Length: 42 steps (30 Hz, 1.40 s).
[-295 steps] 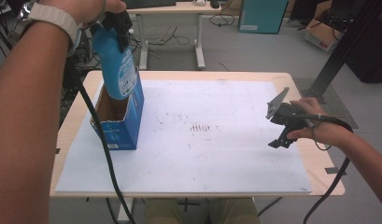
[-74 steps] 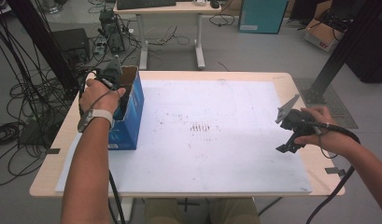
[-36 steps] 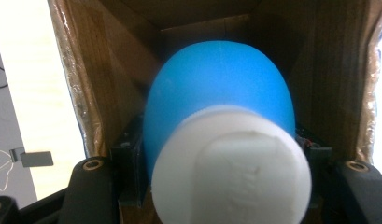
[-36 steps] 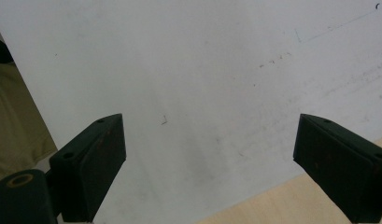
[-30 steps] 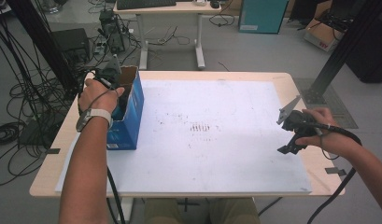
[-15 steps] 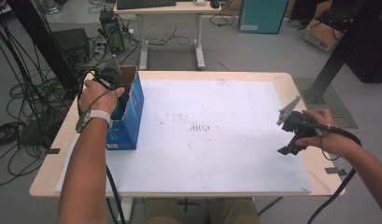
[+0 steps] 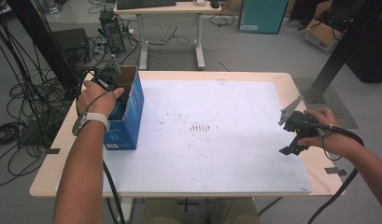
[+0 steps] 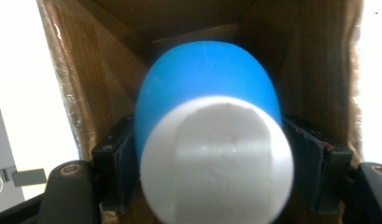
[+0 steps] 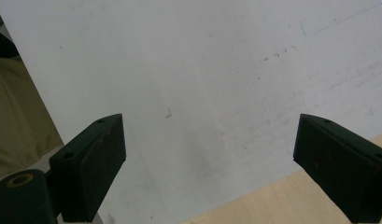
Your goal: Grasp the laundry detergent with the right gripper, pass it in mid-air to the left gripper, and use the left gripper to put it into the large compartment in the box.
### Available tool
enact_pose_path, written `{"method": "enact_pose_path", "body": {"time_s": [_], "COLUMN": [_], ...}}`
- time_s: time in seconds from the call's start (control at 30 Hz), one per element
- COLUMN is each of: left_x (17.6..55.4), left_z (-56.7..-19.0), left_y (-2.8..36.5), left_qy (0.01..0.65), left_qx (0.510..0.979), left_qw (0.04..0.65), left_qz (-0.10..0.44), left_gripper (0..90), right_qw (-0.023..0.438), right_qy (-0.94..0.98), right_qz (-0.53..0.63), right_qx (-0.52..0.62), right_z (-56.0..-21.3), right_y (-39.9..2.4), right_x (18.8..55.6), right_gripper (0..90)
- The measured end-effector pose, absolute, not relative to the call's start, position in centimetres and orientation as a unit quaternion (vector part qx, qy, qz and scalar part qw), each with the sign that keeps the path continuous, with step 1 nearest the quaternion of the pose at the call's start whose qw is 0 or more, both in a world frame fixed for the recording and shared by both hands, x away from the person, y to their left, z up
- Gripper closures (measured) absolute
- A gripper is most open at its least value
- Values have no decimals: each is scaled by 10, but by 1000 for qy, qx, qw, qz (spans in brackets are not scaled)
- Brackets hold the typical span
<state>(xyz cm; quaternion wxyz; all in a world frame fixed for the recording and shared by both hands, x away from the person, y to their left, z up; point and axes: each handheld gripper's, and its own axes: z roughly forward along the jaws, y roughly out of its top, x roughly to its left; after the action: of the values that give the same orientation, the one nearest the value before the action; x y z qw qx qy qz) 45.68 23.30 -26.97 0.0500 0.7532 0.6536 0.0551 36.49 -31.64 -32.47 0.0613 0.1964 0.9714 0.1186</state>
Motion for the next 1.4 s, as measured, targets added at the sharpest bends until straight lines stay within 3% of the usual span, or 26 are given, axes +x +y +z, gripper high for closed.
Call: {"method": "enact_pose_path", "body": {"time_s": [0.1,0.3,0.93,1.4], "left_x": [454,448,418,405], "left_z": [-265,-246,-154,-138], "left_y": [234,236,204,156], "left_qy": [650,643,537,437], "left_qx": [755,758,816,873], "left_qw": [57,82,165,156], "left_qz": [59,72,132,148], "left_gripper": [269,147,92,87], "right_qw": [62,59,70,71], "right_qy": [972,975,973,973], "right_qz": [122,108,112,127], "right_qx": [192,186,188,179], "right_z": [-323,-323,-302,-286], "right_y": [-314,-311,-311,-306], "right_x": [365,363,360,358], "right_gripper": [91,91,91,90]}}
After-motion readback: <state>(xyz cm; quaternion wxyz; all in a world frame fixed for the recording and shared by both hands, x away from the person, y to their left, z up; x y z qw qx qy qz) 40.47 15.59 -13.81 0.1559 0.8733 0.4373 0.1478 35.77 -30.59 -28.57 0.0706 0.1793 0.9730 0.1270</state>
